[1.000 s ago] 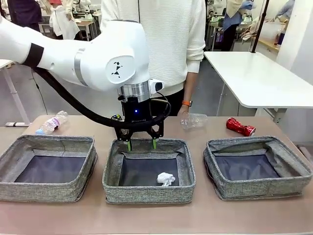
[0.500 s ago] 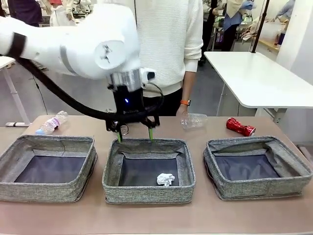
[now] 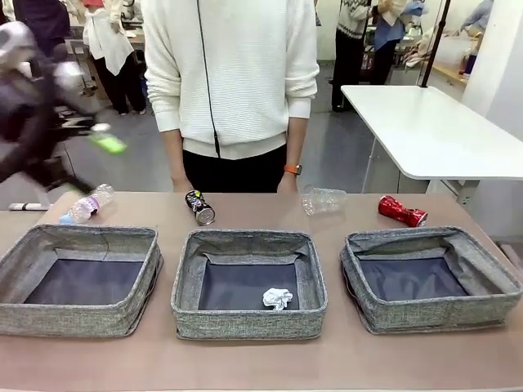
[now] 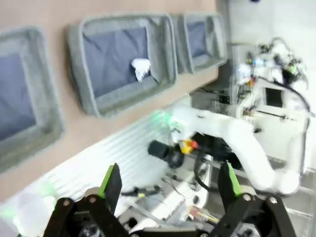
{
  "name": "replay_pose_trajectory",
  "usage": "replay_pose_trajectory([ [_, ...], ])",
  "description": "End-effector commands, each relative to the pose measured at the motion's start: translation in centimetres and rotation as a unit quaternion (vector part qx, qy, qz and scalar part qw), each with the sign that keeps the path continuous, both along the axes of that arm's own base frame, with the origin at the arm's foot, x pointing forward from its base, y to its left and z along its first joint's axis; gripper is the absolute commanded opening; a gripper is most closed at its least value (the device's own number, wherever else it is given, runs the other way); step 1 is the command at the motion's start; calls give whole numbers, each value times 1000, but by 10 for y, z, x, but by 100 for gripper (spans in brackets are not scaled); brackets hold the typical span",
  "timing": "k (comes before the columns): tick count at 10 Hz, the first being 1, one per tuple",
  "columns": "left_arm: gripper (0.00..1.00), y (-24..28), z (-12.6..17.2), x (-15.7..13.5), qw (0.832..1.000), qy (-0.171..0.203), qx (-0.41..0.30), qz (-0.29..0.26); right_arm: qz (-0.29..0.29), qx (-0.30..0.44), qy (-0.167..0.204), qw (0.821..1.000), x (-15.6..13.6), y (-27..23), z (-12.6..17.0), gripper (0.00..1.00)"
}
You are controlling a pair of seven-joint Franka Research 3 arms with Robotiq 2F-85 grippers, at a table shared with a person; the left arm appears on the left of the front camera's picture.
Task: Sort the waste into the appropriate baskets.
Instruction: Place the picked waste into the Fabric basket indicated by the person.
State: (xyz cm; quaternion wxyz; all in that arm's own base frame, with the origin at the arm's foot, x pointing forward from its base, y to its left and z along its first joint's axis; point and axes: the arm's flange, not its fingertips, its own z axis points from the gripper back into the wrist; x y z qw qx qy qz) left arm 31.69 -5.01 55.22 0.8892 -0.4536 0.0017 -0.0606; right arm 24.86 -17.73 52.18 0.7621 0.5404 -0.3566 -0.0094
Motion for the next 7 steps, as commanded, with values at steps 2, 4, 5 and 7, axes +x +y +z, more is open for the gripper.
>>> replay_pose_trajectory([
  [2,100,76,-43,-32,990,-7,-115,85,0,2,-16,1000,2,0,1,100],
  [4,100,103,-66,-54,977,-33,-168,126,0,2,-16,1000,2,0,1,100],
  [5,100,111,-78,-63,968,-45,-195,148,0,2,-16,1000,2,0,1,100],
  [7,100,108,-98,-57,967,17,-191,168,0,2,-16,1000,2,0,1,100],
])
